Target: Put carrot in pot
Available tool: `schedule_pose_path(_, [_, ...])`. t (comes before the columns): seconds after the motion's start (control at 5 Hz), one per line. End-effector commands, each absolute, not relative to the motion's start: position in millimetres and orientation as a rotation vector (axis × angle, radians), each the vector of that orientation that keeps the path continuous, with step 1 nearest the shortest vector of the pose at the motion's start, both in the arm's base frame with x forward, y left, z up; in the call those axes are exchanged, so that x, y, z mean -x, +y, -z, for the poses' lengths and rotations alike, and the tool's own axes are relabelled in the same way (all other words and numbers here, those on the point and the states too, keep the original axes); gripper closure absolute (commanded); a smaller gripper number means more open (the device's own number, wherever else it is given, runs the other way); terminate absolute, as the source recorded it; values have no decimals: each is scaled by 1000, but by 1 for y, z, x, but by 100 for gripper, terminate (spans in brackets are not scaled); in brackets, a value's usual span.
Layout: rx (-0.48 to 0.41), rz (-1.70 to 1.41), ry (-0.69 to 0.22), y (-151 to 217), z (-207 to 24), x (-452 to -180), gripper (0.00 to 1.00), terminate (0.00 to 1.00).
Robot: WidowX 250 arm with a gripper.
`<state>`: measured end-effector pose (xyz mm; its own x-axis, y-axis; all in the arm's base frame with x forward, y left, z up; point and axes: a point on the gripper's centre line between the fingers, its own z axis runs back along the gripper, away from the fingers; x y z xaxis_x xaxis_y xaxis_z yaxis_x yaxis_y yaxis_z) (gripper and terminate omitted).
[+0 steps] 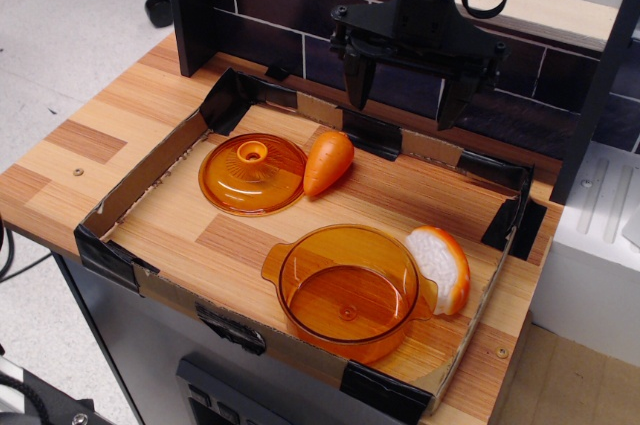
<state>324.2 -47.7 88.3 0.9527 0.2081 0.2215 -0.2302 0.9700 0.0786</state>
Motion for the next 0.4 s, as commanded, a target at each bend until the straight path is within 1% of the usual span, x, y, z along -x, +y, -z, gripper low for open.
schedule_pose_path(0.0, [-104, -223, -214, -48, -88, -324, 0, 0])
schedule_pose_path(0.2, [-122, -128, -281, -24, -89, -326, 0, 0])
